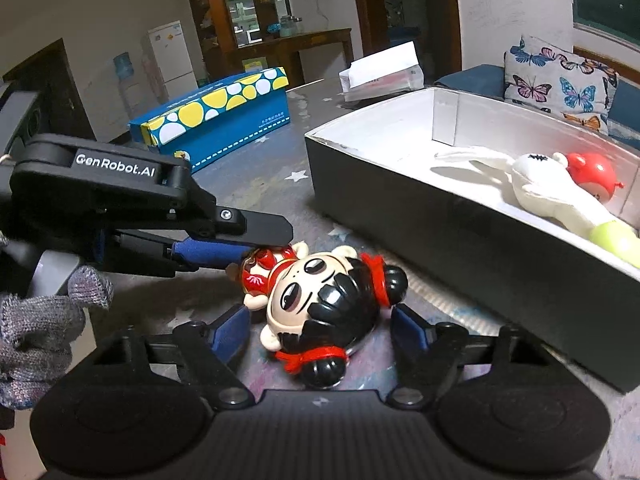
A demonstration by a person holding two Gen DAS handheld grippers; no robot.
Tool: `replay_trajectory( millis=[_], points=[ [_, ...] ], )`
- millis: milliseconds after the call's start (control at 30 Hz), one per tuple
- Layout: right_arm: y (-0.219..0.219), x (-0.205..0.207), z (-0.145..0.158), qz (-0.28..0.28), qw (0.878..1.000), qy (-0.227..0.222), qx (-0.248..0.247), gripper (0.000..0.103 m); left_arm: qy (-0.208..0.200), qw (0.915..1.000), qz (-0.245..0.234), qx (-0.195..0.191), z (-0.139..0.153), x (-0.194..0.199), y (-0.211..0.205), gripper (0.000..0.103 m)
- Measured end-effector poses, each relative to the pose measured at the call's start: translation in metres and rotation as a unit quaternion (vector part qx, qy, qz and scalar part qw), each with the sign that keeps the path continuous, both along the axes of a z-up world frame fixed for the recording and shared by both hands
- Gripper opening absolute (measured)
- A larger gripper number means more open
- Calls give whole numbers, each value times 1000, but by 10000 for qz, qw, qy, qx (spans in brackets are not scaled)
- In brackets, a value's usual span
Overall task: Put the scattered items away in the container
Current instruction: 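Lift the doll with the left gripper and carry it into the box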
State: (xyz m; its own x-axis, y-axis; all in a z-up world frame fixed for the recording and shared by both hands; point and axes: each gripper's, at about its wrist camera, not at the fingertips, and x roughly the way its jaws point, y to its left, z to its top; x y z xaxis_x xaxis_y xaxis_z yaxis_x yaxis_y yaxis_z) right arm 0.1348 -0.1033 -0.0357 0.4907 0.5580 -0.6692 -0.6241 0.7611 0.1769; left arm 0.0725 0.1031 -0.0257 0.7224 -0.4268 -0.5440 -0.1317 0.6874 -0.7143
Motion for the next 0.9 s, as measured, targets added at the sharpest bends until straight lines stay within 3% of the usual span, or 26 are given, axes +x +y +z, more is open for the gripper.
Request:
replay_trajectory(
  millis=[133,600,700,900],
  points=[
    [-4,-2,0,-41,9999,54,104,79,-4,10000,-1,46,2,-5,-2,37],
    [-5,-4,4,-118,9994,175,279,65,-106,9998,-94,129,0,-8,-4,38],
    [-6,-8,8,-102,9996,114,241,58,-136,9996,-122,221,5,-11,-6,35],
    [-12,-19,26,-91,9995,-147,257,55,-431,9986,-177,241,31,-18,-13,34]
  ],
)
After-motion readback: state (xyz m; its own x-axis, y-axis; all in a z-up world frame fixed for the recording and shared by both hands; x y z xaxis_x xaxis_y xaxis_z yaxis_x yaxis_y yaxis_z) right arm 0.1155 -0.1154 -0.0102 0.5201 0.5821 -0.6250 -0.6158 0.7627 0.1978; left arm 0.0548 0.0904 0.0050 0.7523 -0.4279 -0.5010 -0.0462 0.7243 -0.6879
